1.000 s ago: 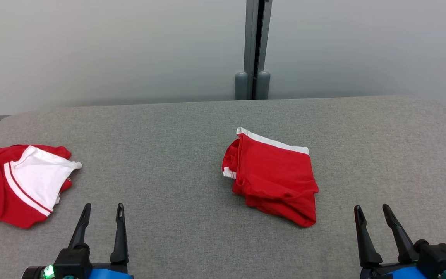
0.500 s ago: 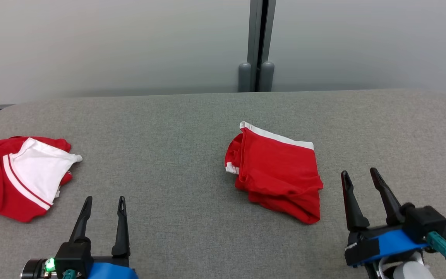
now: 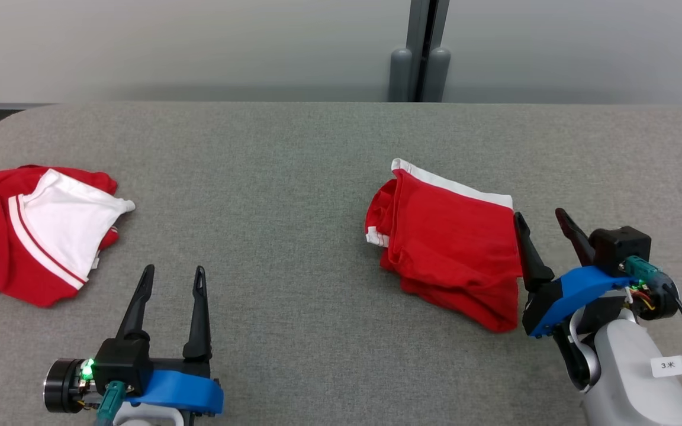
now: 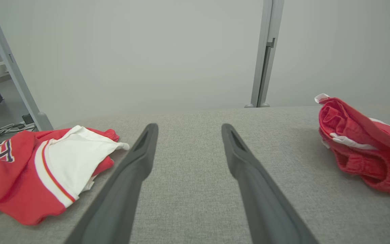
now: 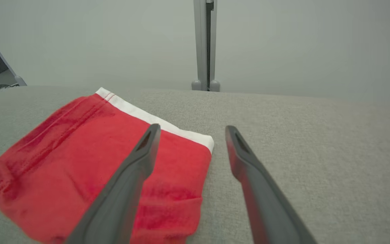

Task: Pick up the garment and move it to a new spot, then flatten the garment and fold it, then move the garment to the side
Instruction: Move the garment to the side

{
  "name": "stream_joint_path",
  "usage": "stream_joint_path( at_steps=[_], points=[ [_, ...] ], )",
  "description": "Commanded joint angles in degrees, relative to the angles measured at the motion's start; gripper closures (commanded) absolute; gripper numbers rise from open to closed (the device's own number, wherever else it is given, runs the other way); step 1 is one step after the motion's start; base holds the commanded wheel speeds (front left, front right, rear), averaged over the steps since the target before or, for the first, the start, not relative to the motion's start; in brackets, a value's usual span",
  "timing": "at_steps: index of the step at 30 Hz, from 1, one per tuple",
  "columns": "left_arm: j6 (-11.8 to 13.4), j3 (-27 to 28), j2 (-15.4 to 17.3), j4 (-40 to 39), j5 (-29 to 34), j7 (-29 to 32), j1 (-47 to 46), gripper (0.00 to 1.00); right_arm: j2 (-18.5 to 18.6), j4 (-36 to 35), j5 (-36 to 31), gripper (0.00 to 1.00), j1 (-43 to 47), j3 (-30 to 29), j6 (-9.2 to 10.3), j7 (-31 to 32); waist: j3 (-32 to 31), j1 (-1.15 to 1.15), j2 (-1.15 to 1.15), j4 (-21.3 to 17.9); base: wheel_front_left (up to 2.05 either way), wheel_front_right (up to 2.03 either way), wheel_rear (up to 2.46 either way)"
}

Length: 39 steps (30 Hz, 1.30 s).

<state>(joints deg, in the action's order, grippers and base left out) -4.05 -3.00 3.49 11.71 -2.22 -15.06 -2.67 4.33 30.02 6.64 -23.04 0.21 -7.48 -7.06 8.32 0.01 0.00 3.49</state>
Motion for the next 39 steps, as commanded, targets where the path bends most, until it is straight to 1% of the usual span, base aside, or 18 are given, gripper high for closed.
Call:
stream_joint_path(
  at_steps=[1, 7, 15, 20, 21, 22, 23, 25, 28, 31, 39],
  points=[
    [-0.1, -0.4, 0.0, 0.2, -0.2, -0.2, -1.1, 0.0, 0.3, 1.8, -0.1, 0.0, -1.2, -0.4, -0.03, 0.3, 1.1, -0.01, 0.0, 0.9, 0.0, 0.0, 0.0],
    [-0.3, -0.9, -0.2, 0.5, -0.4, -0.2, -2.8, 0.0, -0.3, 10.7, 0.2, 0.0, -3.8, -1.4, -0.03, -0.2, 3.1, -0.01, 0.0, 2.1, 0.0, 0.0, 0.0],
    [-0.2, -1.4, -0.4, 1.1, -0.7, -0.2, -3.8, 0.0, -1.1, 20.2, 2.3, 0.0, -5.8, -1.3, -0.03, -2.4, 4.6, -0.01, 0.0, 2.7, 0.0, 0.0, 0.0],
    [-0.4, -1.5, -0.4, 1.6, -1.0, -0.2, -4.4, 0.0, -1.5, 24.9, 4.6, 0.0, -6.6, 1.1, -0.03, -2.9, 4.7, -0.01, 0.0, 2.7, 0.0, 0.0, 0.0],
    [-0.4, -1.6, -0.4, 1.7, -1.1, -0.2, -4.5, 0.0, -1.6, 25.5, 5.4, 0.02, -6.7, 2.1, -0.04, -3.1, 4.7, -0.01, 0.0, 2.7, 0.0, 0.0, 0.0],
    [-0.4, -1.7, -0.5, 1.8, -1.2, -0.2, -4.6, 0.0, -1.7, 25.8, 6.6, 0.32, -7.0, 3.5, -0.06, -3.4, 4.7, -0.01, 0.0, 2.7, 0.0, 0.0, 0.0],
    [-0.4, -1.8, -0.5, 1.9, -1.3, -0.2, -4.7, 0.0, -1.7, 26.1, 7.8, 1.0, -7.3, 4.7, -0.08, -3.8, 4.6, -0.01, 0.0, 2.7, 0.0, 0.0, 0.0],
    [-0.4, -1.9, -0.5, 2.0, -1.4, -0.2, -4.7, 0.0, -1.6, 26.5, 9.3, 1.0, -7.9, 6.4, -0.08, -4.5, 4.5, -0.01, 0.0, 2.7, 0.0, 0.0, 0.0],
    [-0.3, -1.9, -0.5, 2.2, -1.7, -0.2, -4.5, 0.0, -1.5, 27.0, 10.0, 1.0, -8.9, 7.3, -0.03, -6.0, 4.1, -0.01, 0.0, 2.5, 0.0, 0.0, 0.0],
    [-0.2, -1.9, -0.5, 2.3, -1.8, -0.2, -3.7, 0.0, -1.3, 27.6, 9.5, 1.0, -9.3, 7.2, -0.03, -7.0, 3.5, -0.01, 0.0, 2.4, 0.0, 0.0, 0.0],
    [-0.2, -1.5, -0.6, 1.8, -2.2, -0.2, -2.9, 0.0, 0.9, 27.8, 9.4, 1.0, -8.9, 7.8, -0.03, -8.0, 3.2, -0.01, 0.0, 1.3, 0.0, 0.0, 0.0]
  ],
)
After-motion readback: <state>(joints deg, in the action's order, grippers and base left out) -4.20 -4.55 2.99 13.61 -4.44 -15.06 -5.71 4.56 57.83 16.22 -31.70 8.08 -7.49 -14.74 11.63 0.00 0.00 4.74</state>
